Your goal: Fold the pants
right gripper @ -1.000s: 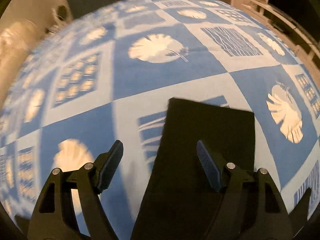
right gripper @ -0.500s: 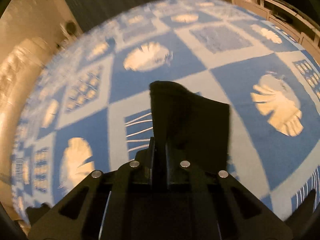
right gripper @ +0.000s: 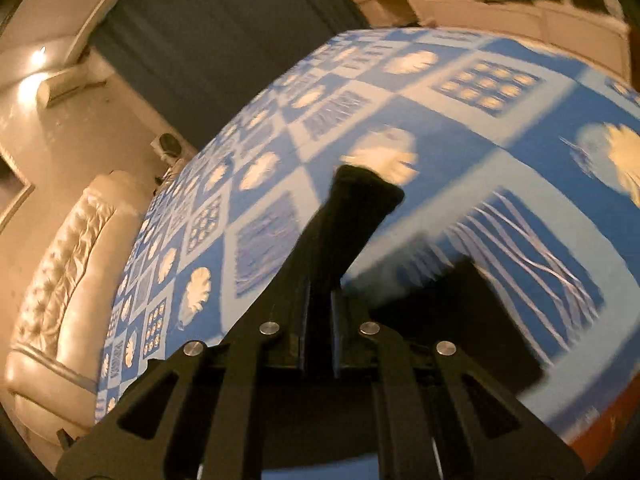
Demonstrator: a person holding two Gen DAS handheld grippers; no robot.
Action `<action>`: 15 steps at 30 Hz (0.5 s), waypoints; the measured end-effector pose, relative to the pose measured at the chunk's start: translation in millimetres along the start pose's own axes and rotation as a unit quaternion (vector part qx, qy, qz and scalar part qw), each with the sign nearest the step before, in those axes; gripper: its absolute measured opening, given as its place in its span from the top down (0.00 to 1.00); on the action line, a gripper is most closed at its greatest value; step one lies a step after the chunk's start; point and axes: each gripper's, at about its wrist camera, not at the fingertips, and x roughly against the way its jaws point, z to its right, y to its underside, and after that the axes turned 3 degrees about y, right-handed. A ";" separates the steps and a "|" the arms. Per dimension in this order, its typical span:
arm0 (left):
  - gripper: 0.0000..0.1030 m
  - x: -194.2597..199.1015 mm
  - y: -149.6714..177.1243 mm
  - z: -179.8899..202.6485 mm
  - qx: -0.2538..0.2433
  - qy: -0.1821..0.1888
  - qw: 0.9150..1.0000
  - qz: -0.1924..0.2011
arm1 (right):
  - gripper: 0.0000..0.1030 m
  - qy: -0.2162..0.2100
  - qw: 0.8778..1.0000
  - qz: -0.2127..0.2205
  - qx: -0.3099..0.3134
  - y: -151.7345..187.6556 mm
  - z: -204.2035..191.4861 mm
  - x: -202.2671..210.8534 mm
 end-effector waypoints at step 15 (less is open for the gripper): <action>0.05 -123.9 127.3 156.4 -0.051 0.109 0.984 -0.134 | 0.92 -0.021 0.995 -0.058 -0.078 45.5 74.0 -14.2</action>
